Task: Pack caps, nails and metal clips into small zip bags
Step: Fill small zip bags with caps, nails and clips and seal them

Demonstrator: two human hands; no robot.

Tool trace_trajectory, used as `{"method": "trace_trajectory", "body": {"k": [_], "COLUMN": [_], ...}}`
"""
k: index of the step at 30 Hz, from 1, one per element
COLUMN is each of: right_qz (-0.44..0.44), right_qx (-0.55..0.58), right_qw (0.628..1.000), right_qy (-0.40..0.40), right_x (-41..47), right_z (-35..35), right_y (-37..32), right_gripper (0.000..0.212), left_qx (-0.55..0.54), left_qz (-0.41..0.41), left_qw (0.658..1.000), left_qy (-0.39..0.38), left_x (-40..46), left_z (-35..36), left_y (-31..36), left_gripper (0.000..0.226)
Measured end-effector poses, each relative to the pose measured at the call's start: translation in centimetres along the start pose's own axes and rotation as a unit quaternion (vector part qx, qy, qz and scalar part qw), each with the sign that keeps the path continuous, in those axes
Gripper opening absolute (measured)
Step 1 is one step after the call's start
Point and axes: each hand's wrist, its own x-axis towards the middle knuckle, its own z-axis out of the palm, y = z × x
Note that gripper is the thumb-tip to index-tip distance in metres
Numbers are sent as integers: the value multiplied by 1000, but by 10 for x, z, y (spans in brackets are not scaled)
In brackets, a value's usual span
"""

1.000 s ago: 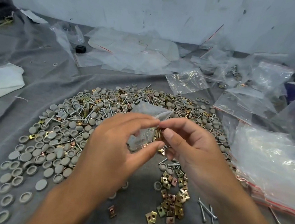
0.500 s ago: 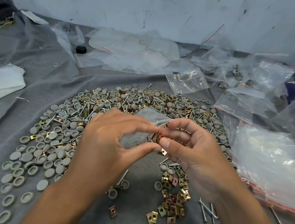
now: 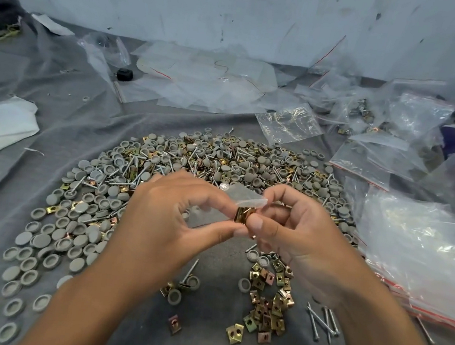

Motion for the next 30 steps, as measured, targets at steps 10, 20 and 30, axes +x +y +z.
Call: {"method": "trace_trajectory", "body": {"k": [10, 20, 30], "right_qz": [-121, -315, -249], "right_qx": [-125, -467, -381], "right_qw": [982, 814, 888], "right_qy": [69, 138, 68], "right_x": [0, -2, -3], "right_z": [8, 12, 1], "right_y": [3, 16, 6], "right_gripper": [19, 25, 16], "left_qx": [-20, -91, -94], "left_qz": [-95, -151, -166], "left_qw": [995, 984, 977], "left_qy": [5, -6, -99], "left_x": [-1, 1, 2], "left_z": [4, 5, -7], "left_y": [-3, -6, -5], "left_gripper": [19, 16, 13]}}
